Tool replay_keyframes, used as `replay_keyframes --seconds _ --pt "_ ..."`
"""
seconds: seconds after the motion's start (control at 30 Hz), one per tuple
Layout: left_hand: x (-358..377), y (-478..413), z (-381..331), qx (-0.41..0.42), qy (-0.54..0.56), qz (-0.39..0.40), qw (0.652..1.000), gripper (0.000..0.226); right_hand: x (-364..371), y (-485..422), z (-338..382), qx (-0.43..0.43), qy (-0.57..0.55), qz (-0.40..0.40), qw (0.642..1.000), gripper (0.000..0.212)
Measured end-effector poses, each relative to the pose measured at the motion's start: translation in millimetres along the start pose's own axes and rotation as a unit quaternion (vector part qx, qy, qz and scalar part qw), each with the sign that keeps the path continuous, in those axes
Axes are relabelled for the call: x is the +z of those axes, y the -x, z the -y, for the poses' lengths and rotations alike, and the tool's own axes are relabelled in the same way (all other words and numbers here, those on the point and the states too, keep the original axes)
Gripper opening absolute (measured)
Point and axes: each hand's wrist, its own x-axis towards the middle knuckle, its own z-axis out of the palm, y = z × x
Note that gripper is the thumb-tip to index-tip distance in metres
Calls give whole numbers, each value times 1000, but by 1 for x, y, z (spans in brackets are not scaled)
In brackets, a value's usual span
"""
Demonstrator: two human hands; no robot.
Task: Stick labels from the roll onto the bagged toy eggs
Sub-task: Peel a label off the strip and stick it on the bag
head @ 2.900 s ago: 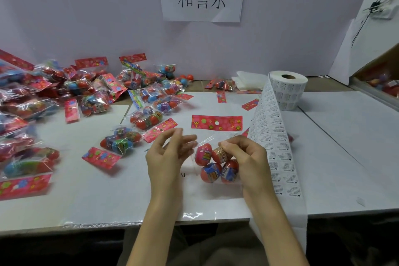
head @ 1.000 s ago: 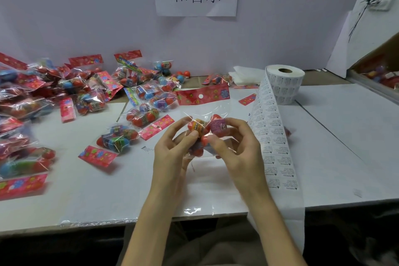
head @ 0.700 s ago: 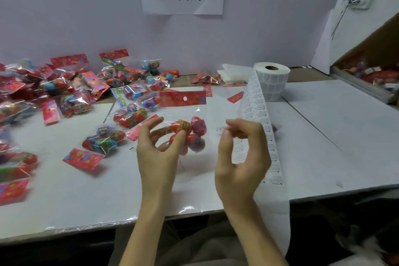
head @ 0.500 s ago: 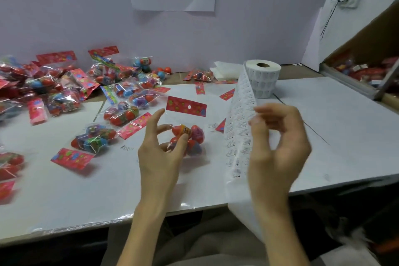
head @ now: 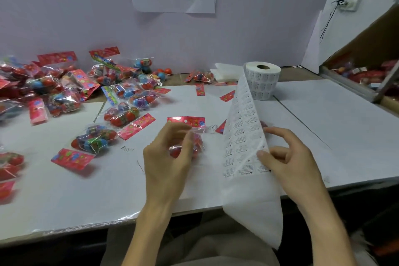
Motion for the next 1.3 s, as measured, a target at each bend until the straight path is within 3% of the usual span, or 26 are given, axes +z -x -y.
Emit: replay_keyframes --seconds 0.13,0.23,0.33,0.4,0.53,0.67,0.8,0.87,0.97,1.3 --pt "9 12 -14 -104 115 47 987 41 3 3 12 -58 -125 -50 989 30" --pt "17 17 -18 -205 98 162 960 68 0 3 16 -68 -194 -77 976 30" --pt "22 20 -18 -277 167 267 908 81 -2 3 18 -68 -222 -89 969 28" --pt "25 22 -17 -300 217 293 882 81 -2 3 15 -64 -213 -85 971 26" --pt "26 22 -12 -274 252 247 895 76 -1 0 7 -81 -128 -114 982 28" --pt "26 22 -8 -237 267 218 908 65 1 3 7 -163 50 -167 971 31" --pt "27 24 -8 -199 270 184 924 57 1 9 15 -267 76 -80 957 17" --pt "26 25 -9 -178 271 172 930 56 5 10 17 -267 99 -34 958 16" --pt "26 27 -11 -152 264 179 936 54 10 11 18 -228 138 -23 964 37" --pt "29 30 -15 -87 213 213 950 49 8 8 16 -210 141 13 967 33"
